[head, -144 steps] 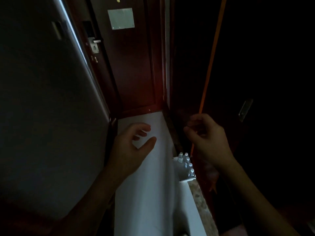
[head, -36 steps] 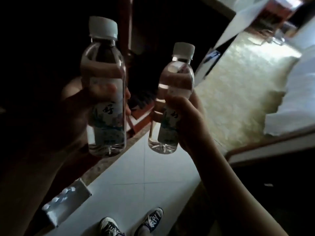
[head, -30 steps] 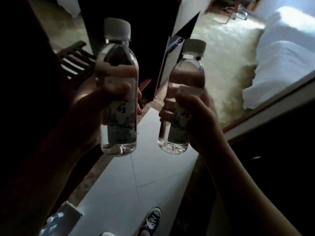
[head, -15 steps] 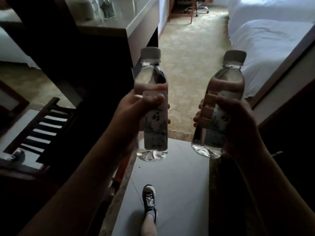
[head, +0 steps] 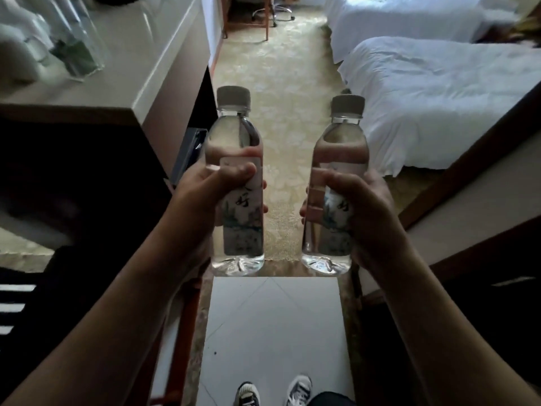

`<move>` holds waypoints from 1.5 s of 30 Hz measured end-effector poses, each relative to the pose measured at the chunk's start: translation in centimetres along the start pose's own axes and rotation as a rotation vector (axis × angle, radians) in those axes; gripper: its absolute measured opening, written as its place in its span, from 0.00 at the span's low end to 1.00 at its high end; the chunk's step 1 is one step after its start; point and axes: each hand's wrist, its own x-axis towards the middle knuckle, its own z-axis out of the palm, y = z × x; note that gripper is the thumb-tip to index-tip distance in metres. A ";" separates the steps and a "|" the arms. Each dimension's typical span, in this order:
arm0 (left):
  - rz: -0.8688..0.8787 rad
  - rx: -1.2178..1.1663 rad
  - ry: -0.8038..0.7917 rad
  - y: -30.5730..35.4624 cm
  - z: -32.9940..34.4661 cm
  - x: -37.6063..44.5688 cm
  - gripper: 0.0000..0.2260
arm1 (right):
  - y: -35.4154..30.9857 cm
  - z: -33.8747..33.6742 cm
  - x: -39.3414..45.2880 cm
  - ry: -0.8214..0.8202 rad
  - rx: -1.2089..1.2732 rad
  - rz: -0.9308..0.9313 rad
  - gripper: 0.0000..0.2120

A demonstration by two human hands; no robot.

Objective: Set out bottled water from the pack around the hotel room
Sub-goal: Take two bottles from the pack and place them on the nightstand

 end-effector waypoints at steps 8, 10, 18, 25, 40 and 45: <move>-0.024 0.010 -0.034 -0.6 2.2 18.8 0.21 | 0.0 -6.8 16.5 0.087 0.001 0.017 0.22; -0.022 -0.003 -0.031 -0.4 3.0 24.2 0.21 | -0.7 -8.5 21.4 0.067 0.006 0.008 0.24; -0.020 -0.063 -0.047 3.0 4.3 42.9 0.23 | -4.4 -13.3 39.8 0.063 -0.038 0.027 0.22; -0.002 -0.042 -0.061 4.7 1.3 60.5 0.16 | -4.6 -15.3 57.3 0.095 -0.083 0.010 0.22; -0.038 -0.026 -0.207 10.3 -0.9 100.2 0.18 | -8.1 -20.7 94.5 0.164 -0.046 -0.059 0.20; -0.037 0.056 -0.180 9.1 1.4 113.1 0.14 | -8.1 -26.7 106.7 0.162 -0.030 -0.081 0.29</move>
